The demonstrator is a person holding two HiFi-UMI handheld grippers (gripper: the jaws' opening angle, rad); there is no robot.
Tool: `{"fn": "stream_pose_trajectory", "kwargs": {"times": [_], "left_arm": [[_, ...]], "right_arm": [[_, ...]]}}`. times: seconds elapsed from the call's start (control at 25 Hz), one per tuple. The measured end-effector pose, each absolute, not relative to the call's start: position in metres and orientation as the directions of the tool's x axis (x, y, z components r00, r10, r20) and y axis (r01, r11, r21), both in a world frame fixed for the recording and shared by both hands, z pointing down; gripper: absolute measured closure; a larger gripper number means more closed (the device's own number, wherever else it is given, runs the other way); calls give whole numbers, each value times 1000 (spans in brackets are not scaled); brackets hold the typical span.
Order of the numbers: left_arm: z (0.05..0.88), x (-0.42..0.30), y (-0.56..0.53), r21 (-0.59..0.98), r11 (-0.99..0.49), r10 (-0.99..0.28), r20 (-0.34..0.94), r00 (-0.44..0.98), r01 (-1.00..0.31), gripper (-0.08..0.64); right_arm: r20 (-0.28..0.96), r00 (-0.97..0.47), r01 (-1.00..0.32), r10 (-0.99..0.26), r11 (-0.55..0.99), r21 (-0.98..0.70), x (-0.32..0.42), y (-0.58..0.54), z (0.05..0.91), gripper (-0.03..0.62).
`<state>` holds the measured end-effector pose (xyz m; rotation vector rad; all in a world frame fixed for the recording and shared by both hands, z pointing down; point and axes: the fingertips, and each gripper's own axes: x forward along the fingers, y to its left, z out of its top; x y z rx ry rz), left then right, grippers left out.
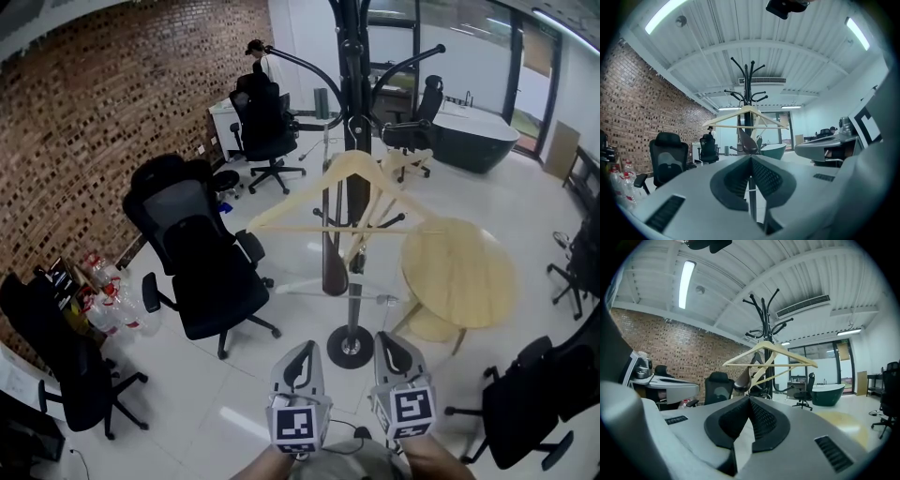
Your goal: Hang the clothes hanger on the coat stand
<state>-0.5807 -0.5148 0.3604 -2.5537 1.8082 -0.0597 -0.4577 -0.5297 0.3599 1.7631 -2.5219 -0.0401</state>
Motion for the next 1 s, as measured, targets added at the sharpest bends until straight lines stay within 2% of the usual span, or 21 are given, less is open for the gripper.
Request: {"fn": "stream_pose_trajectory", "kwargs": {"times": [1.0], "left_arm": [[384,-583,-504,-37,-312,-948,71,309,-949,545]], "right_arm": [[65,-388,-921,-919,390,15,-467,-522,373,589]]}}
